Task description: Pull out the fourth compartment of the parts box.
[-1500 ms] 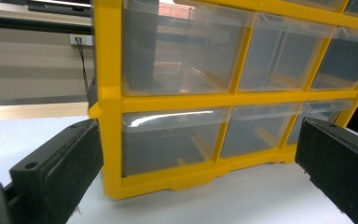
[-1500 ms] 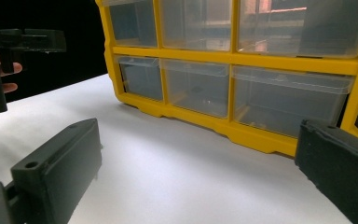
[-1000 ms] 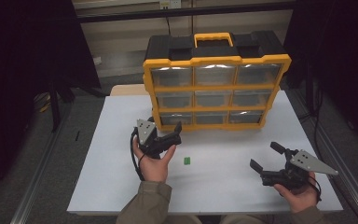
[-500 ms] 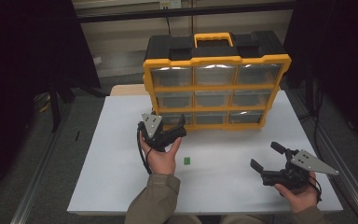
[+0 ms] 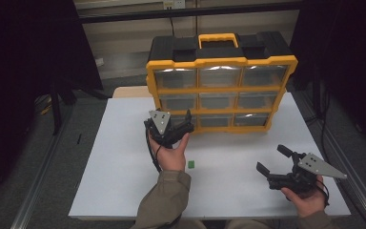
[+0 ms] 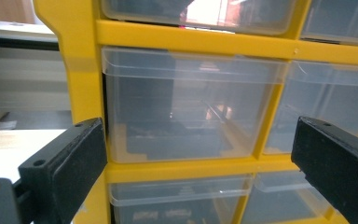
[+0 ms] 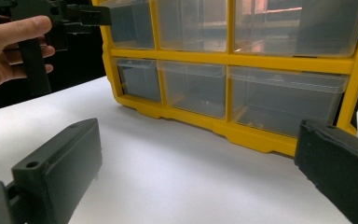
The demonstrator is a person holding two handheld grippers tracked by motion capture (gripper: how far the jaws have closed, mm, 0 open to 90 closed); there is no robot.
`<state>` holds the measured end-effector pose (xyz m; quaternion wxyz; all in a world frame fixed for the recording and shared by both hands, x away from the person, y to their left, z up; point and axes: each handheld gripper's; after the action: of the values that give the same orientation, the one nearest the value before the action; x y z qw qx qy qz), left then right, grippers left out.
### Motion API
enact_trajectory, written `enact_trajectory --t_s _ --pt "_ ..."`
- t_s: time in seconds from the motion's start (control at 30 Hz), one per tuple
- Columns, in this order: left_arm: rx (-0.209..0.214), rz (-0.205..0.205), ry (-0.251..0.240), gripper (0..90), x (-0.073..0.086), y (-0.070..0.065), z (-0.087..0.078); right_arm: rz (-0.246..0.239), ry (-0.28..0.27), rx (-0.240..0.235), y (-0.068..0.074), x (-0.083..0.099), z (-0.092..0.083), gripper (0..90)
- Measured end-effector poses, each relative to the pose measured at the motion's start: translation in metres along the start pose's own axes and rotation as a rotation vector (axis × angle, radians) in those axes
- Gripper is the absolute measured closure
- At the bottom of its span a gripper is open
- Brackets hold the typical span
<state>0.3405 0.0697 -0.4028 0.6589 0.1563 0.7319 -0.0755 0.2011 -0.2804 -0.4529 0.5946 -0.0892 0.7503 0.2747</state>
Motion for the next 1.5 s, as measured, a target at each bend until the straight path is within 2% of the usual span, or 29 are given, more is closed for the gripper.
enact_trajectory --t_s 0.1,0.17,0.3,0.33,0.37,0.4,0.47,0.5,0.53,0.57,0.6,0.63,0.67,0.73,0.77,0.83,0.9,0.97,1.0,1.03,1.07,1.13,1.4,1.43,1.5 --pt "-0.009 0.007 0.002 4.8 -0.001 0.001 0.001 0.0 0.0 -0.001 0.0 0.0 0.0 0.6" --pt "-0.015 -0.021 -0.007 5.2 -0.001 0.0 0.004 0.0 -0.001 -0.002 0.0 0.0 0.0 0.6" --pt "0.001 -0.029 -0.001 5.5 -0.002 0.001 0.005 0.008 -0.005 -0.005 0.0 0.0 0.0 0.6" --pt "0.006 -0.07 -0.017 5.5 -0.002 -0.001 0.007 0.008 -0.005 -0.005 0.0 0.0 0.0 0.6" --pt "0.005 -0.072 -0.014 6.3 -0.003 -0.001 0.007 0.014 -0.009 -0.004 0.0 0.0 0.0 0.6" --pt "0.027 -0.091 -0.013 6.3 -0.003 0.0 0.008 0.014 -0.009 -0.004 0.0 0.0 0.0 0.6" --pt "0.033 -0.142 -0.017 7.3 -0.002 -0.001 0.009 0.014 -0.008 -0.004 0.0 0.0 0.0 0.6" --pt "0.049 -0.184 -0.017 8.1 -0.002 -0.002 0.009 0.013 -0.009 -0.004 0.0 0.0 0.0 0.6" --pt "0.049 -0.184 -0.017 8.4 -0.002 -0.002 0.009 0.016 -0.008 -0.006 0.0 0.0 0.0 0.6" --pt "0.065 -0.251 -0.02 8.6 -0.002 -0.004 0.011 0.014 -0.009 -0.005 0.0 -0.001 0.0 0.6" --pt "0.065 -0.251 -0.02 8.6 -0.002 -0.004 0.011 0.014 -0.009 -0.005 0.0 -0.001 0.0 0.6" --pt "0.063 -0.302 -0.024 8.8 -0.001 -0.004 0.012 0.014 -0.009 -0.002 0.0 0.0 0.0 0.6" --pt "0.063 -0.302 -0.024 9.0 -0.001 -0.004 0.012 0.014 -0.009 -0.002 0.0 0.0 0.0 0.6" --pt "0.07 -0.371 -0.024 10.6 -0.002 -0.005 0.014 0.016 -0.009 -0.006 0.0 -0.001 0.0 0.6" --pt "0.064 -0.412 -0.041 11.0 -0.002 -0.007 0.016 0.016 -0.009 -0.007 0.0 -0.001 0.0 0.6" --pt "0.07 -0.42 -0.032 11.8 -0.002 -0.006 0.016 0.015 -0.01 -0.001 0.0 -0.001 0.0 0.6" --pt "0.065 -0.487 -0.052 12.1 -0.004 -0.009 0.019 0.015 -0.008 0.0 0.0 -0.001 0.0 0.6" --pt "0.079 -0.502 -0.047 13.5 -0.003 -0.01 0.018 0.01 -0.006 -0.003 0.0 -0.001 -0.001 0.6" --pt "0.086 -0.547 -0.06 14.1 -0.002 -0.011 0.019 0.006 -0.002 -0.011 -0.001 -0.001 -0.001 0.6" --pt "0.075 -0.613 -0.089 14.4 -0.001 -0.014 0.021 0.005 -0.003 -0.011 -0.001 -0.001 -0.001 0.6" --pt "0.07 -0.631 -0.094 15.3 -0.001 -0.015 0.021 0.005 -0.004 -0.011 -0.001 -0.001 -0.001 0.6" --pt "0.08 -0.633 -0.098 17.3 0.001 -0.013 0.02 0.005 -0.004 -0.012 -0.001 -0.001 -0.001 0.6" --pt "0.077 -0.778 -0.144 22.5 0.002 -0.015 0.023 0.005 -0.003 -0.014 -0.001 -0.001 0.0 0.6" --pt "0.081 -0.762 -0.146 23.7 0.003 -0.014 0.023 0.005 -0.003 -0.015 -0.001 -0.001 0.0 0.6" --pt "0.076 -0.768 -0.159 27.9 0.003 -0.015 0.023 0.005 -0.003 -0.014 -0.001 -0.001 0.0 0.6"
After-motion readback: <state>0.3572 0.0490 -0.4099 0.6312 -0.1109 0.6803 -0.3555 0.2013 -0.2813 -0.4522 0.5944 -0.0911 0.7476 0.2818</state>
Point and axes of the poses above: each handheld gripper's, and its own axes: z roughly forward along the jaws, x roughly out of its underside, y roughly to its left, and after that the axes turned 12 degrees about z, right-handed
